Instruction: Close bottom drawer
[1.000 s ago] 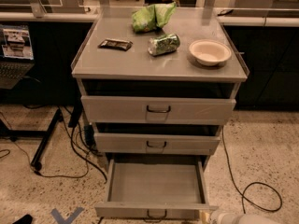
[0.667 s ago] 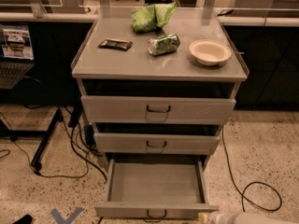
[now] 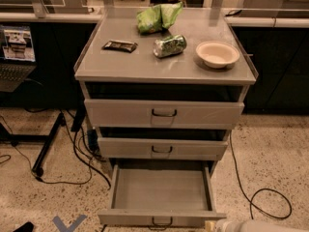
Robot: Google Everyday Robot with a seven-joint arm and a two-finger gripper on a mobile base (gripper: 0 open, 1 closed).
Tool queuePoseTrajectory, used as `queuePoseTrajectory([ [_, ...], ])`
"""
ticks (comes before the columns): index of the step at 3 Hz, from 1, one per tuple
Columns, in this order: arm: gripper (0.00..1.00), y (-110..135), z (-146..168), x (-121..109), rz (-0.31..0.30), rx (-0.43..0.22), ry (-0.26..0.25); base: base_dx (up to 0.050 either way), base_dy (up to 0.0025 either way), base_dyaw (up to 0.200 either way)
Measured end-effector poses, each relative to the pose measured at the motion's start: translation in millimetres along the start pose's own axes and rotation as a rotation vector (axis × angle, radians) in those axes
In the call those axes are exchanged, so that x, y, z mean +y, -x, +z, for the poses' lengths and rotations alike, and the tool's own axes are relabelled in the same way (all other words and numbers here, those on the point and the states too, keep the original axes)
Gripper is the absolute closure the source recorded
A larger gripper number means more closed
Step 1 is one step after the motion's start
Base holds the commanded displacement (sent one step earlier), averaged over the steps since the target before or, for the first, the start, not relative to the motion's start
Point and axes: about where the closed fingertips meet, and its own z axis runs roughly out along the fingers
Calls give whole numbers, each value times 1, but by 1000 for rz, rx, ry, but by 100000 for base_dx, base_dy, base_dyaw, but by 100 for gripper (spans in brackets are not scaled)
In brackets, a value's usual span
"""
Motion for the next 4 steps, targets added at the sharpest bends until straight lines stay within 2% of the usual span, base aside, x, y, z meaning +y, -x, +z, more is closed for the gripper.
queuePoseTrajectory([
  [1,100,-6,19,-10,54,2,-23,0,0,0],
  [2,100,-8,40,-13,87,4,-24,0,0,0],
  [3,100,-11,56,-15,113,10,-21,0,0,0],
  [4,100,-5,70,-9,112,12,-10,0,0,0],
])
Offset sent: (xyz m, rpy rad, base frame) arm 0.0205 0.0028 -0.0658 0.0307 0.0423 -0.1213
